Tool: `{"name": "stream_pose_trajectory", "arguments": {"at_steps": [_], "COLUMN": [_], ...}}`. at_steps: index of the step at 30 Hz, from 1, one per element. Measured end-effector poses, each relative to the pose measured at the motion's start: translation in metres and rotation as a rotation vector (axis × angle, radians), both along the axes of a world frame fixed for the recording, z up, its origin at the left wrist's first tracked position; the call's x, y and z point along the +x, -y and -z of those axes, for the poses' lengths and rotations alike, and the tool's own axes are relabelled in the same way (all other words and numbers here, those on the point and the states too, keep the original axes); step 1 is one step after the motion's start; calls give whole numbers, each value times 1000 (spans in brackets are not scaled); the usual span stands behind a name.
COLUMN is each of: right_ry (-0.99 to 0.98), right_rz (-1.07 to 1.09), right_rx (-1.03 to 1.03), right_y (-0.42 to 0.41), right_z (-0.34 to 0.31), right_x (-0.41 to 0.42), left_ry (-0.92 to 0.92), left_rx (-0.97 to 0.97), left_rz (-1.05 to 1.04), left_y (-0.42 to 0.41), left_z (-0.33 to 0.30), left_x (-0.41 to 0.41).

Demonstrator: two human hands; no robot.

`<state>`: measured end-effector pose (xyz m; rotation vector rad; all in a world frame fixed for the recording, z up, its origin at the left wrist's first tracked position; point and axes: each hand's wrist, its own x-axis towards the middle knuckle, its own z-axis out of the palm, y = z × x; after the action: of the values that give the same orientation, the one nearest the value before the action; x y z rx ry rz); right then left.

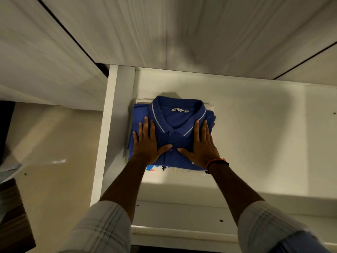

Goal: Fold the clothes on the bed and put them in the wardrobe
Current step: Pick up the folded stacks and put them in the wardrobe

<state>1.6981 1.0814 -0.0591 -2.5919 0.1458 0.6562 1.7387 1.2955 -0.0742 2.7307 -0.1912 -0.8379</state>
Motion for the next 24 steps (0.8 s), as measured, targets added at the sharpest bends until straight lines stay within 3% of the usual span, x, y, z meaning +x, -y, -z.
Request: {"name": "stream_pose_trajectory", "arguments": {"at_steps": [9, 13, 20, 24], "right_ry": [-129, -129, -24, -38], "right_rz": [-64, -80, -307, -350], "right_rx": [108, 211, 294, 307], "right_y": [30, 51, 117, 143], "right_z": [-73, -106, -180, -208], "right_x": [-26, -46, -99, -120], "left_ry": [-172, -160, 29, -22], "left_rx": [-27, -95, -119, -111], "left_rz": [-120, -253, -536, -647], "left_y": [23, 45, 123, 163], "left_z": [-76, -107, -197, -227], "left_x": [-37, -74, -174, -214]}}
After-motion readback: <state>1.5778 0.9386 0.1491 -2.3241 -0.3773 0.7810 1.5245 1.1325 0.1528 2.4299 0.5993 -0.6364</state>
